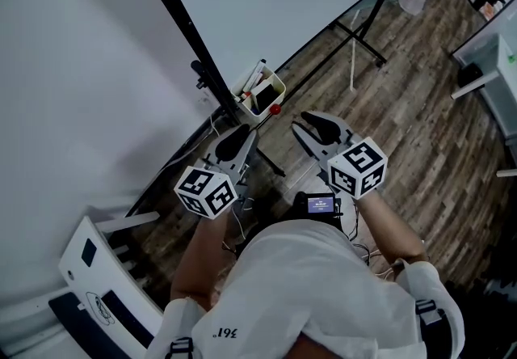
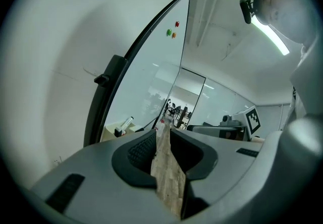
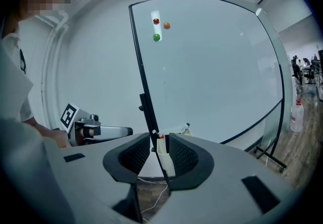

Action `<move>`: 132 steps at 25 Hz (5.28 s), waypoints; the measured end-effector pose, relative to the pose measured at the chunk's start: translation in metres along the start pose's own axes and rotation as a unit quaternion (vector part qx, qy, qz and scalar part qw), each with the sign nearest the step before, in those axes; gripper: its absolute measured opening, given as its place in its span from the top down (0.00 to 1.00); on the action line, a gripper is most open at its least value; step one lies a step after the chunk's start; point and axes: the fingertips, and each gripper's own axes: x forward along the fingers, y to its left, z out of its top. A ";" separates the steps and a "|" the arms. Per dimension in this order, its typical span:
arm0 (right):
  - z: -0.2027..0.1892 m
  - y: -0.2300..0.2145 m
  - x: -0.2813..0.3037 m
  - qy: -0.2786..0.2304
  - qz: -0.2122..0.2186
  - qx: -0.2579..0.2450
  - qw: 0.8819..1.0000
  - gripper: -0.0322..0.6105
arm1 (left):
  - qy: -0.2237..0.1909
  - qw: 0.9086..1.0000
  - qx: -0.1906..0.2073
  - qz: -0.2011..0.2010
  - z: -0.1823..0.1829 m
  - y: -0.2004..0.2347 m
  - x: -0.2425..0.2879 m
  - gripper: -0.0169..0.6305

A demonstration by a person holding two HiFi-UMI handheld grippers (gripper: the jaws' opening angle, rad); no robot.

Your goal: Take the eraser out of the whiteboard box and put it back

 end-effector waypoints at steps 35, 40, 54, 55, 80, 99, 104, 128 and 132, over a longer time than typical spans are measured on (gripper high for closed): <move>-0.036 -0.042 0.132 0.110 0.000 -0.072 0.991 0.55 | 0.068 0.994 -0.002 0.084 -0.047 0.075 0.043 0.72; -0.047 -0.042 0.143 0.128 -0.001 -0.082 0.988 0.52 | 0.082 0.993 0.005 0.084 -0.057 0.082 0.046 0.72; -0.069 -0.042 0.157 0.150 -0.018 -0.069 0.986 0.52 | 0.090 0.993 -0.023 0.077 -0.070 0.085 0.045 0.72; -0.070 -0.042 0.158 0.151 -0.020 -0.067 0.986 0.52 | 0.091 0.993 -0.024 0.077 -0.071 0.085 0.045 0.72; -0.056 -0.052 0.151 0.130 -0.052 -0.071 0.988 0.52 | 0.076 0.995 -0.030 0.061 -0.060 0.083 0.039 0.72; -0.013 -0.047 0.116 0.070 -0.073 -0.084 0.991 0.52 | 0.044 0.998 -0.018 0.049 -0.033 0.063 0.032 0.72; -0.005 -0.048 0.102 0.058 -0.082 -0.080 0.992 0.52 | 0.039 0.998 -0.015 0.040 -0.026 0.055 0.031 0.72; 0.038 -0.018 0.023 -0.011 -0.090 -0.068 0.994 0.52 | 0.015 1.000 0.004 -0.015 0.011 -0.003 0.018 0.72; 0.042 -0.013 0.012 -0.022 -0.093 -0.058 0.994 0.52 | 0.001 1.000 0.001 -0.019 0.021 -0.011 0.010 0.72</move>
